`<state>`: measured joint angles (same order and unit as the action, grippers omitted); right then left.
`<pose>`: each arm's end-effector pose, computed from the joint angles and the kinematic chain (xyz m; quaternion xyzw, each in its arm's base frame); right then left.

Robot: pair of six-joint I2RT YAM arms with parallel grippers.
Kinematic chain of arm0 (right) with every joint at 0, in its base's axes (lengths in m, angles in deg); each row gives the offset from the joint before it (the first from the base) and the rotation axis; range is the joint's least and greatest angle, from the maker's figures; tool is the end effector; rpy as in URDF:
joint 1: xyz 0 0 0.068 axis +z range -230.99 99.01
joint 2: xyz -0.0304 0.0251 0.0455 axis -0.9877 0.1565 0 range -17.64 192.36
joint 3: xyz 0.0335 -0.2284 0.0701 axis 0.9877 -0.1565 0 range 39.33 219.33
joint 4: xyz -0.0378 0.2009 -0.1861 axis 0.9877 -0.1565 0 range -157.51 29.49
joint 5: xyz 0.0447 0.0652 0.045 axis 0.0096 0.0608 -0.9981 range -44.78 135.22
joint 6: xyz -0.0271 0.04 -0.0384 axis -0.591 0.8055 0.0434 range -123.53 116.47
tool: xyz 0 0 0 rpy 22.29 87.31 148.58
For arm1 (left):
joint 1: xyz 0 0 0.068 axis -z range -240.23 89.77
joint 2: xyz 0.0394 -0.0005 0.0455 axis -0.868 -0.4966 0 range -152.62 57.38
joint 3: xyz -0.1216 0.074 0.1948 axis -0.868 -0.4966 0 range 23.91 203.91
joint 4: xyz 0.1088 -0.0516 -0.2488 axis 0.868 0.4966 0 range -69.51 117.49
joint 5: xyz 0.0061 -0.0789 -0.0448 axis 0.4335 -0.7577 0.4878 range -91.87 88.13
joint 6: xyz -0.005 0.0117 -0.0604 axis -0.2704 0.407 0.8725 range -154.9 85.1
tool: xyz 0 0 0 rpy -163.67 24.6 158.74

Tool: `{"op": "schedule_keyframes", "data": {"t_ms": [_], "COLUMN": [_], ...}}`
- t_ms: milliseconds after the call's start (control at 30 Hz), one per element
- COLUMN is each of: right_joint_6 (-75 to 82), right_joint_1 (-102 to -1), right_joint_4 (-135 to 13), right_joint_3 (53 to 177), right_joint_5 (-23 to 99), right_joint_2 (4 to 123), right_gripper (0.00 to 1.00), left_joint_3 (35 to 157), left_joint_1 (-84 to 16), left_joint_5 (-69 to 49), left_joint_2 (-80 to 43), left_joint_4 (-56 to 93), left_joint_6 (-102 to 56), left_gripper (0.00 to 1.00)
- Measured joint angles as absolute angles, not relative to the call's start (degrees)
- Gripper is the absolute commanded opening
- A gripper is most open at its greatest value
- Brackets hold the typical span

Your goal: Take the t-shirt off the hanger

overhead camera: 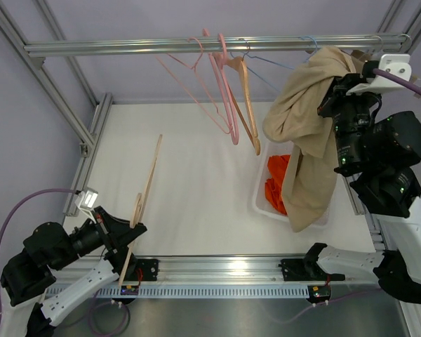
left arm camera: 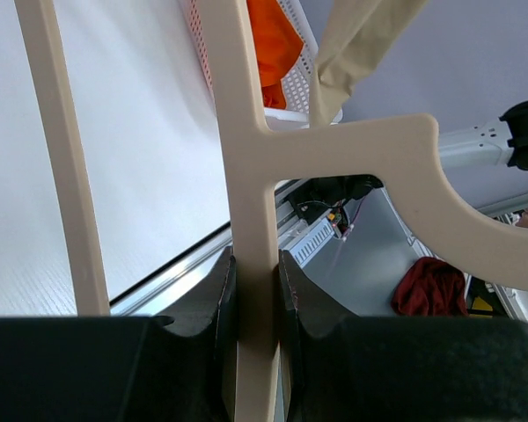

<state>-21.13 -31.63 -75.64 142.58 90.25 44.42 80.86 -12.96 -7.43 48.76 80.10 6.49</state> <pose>0.1323 0.1034 0.5817 0.0010 0.5872 0.0194 0.8092 0.0225 -0.0310 0.3595 0.0704 0.7697 -0.4694 0.4269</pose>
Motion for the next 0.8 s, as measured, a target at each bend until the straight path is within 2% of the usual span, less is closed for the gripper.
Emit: {"op": "schedule_keyframes", "data": {"t_ms": [167,467,533,667,767,800], "right_joint_6": [-15.7,4.2,9.8,20.3,26.6,28.5], "right_joint_1": [-41.7,-46.6,-47.9,-49.6,-50.4,-50.7], "right_joint_4": [-76.7,-75.5,-77.1,-80.0,-80.7,-80.9], "right_joint_3": [132.0,89.3,82.4,75.4,74.1,73.8], "right_joint_5": [87.1,92.2,92.8,92.7,92.7,92.7], "right_joint_2": [41.4,25.4,24.2,26.6,29.8,30.6], "right_gripper": [0.00,0.00,0.04,0.20,0.41,0.58], "left_joint_3": [79.5,79.8,79.8,79.8,79.8,79.8], "left_joint_1": [-13.0,-12.9,-12.9,-12.9,-12.9,-12.9], "left_joint_5": [-7.1,-5.5,-5.5,-5.5,-5.5,-5.5], "left_joint_2": [47.4,44.0,42.7,40.1,39.1,38.8], "left_joint_4": [78.5,73.2,71.9,69.4,67.9,67.2], "left_joint_6": [7.0,6.9,6.9,6.9,6.9,6.9], "left_gripper": [0.00,0.00,0.00,0.00,0.00,0.00]}}
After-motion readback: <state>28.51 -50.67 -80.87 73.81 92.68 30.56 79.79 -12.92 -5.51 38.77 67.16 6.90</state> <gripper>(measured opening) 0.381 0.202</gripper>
